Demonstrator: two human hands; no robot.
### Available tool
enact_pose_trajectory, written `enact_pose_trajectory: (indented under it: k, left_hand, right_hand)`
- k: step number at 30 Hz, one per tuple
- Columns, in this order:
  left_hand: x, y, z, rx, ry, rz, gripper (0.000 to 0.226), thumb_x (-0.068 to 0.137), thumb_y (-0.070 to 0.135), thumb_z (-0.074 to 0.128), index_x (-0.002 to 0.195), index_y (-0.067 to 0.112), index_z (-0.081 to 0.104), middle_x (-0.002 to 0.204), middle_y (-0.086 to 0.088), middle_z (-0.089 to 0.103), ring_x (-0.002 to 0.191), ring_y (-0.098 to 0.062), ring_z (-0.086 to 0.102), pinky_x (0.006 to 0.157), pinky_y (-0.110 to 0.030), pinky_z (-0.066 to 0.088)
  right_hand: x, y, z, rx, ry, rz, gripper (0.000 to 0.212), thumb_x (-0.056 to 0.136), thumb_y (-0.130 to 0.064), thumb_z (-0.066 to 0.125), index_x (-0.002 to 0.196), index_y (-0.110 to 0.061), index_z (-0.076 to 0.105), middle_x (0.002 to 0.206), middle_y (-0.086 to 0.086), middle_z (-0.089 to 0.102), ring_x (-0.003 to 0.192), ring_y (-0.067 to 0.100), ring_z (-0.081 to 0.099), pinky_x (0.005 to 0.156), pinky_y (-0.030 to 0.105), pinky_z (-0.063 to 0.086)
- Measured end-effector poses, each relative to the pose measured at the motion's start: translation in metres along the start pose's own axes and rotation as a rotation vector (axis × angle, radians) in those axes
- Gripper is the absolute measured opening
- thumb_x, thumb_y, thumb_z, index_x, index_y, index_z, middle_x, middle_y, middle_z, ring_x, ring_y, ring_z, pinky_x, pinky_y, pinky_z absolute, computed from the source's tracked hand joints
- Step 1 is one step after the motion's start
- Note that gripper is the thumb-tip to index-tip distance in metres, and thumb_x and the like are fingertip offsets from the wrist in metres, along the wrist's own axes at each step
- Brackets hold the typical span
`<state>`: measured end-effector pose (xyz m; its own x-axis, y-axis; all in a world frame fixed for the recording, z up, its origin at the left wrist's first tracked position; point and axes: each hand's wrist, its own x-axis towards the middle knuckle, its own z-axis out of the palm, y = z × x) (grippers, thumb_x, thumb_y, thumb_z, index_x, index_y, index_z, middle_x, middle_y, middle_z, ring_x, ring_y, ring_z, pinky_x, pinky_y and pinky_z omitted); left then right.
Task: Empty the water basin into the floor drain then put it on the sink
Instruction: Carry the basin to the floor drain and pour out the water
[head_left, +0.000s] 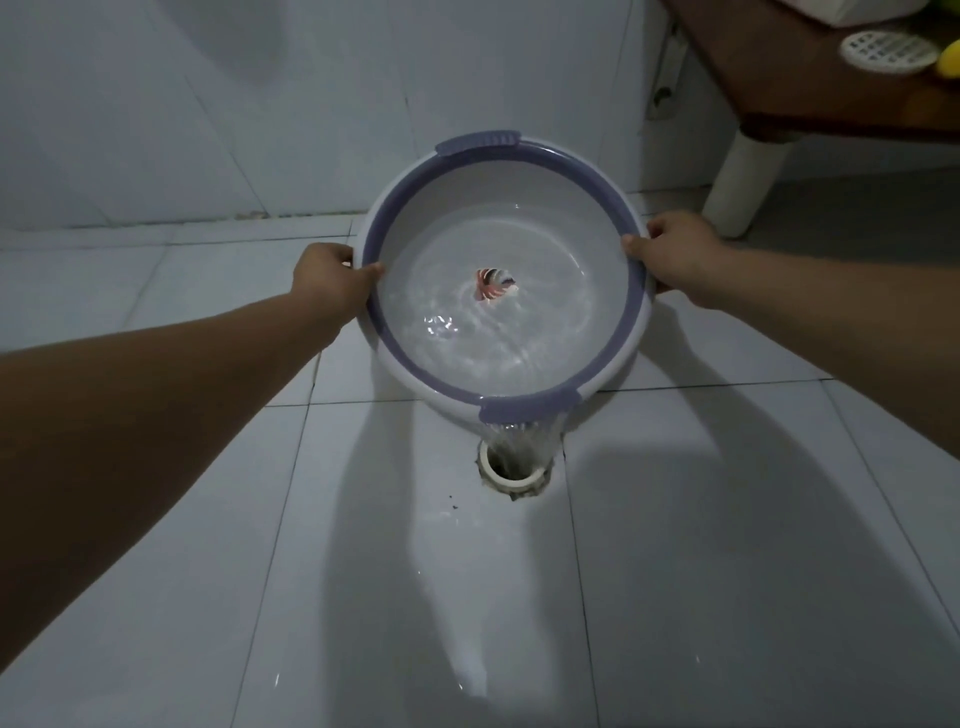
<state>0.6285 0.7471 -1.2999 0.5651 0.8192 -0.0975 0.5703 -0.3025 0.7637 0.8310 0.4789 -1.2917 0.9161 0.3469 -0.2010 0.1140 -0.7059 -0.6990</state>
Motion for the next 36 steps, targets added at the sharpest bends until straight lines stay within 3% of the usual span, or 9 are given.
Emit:
enact_pose_trajectory:
  k: [14,25,36]
  left_hand:
    - [0.0,0.021,-0.013,-0.034,0.008,0.033,0.038,0.092,0.024,0.071,0.124,0.005,0.066,0.108,-0.012,0.07,0.094,-0.031,0.07,0.089,-0.043,0.058]
    - [0.004,0.024,-0.023,-0.034,0.039,0.077,0.037,0.091,0.023,0.072,0.121,0.003,0.067,0.1,-0.012,0.067,0.09,-0.031,0.068,0.086,-0.042,0.059]
    - [0.014,0.027,-0.03,-0.021,0.062,0.089,0.03,0.09,0.025,0.073,0.112,0.005,0.07,0.096,-0.011,0.069,0.081,-0.027,0.068,0.072,-0.033,0.057]
  right_hand:
    - [-0.01,-0.013,-0.015,0.017,0.023,0.012,0.035,0.099,-0.033,0.053,0.121,-0.006,0.06,0.1,0.01,0.062,0.087,0.028,0.062,0.073,0.036,0.05]
    - [-0.013,-0.024,-0.016,0.03,0.021,-0.038,0.035,0.1,-0.03,0.052,0.123,-0.005,0.059,0.1,0.011,0.061,0.087,0.028,0.062,0.076,0.037,0.053]
    - [-0.011,-0.03,-0.012,0.062,0.055,-0.055,0.034,0.099,-0.03,0.054,0.118,-0.002,0.059,0.096,0.012,0.059,0.084,0.029,0.06,0.075,0.038,0.054]
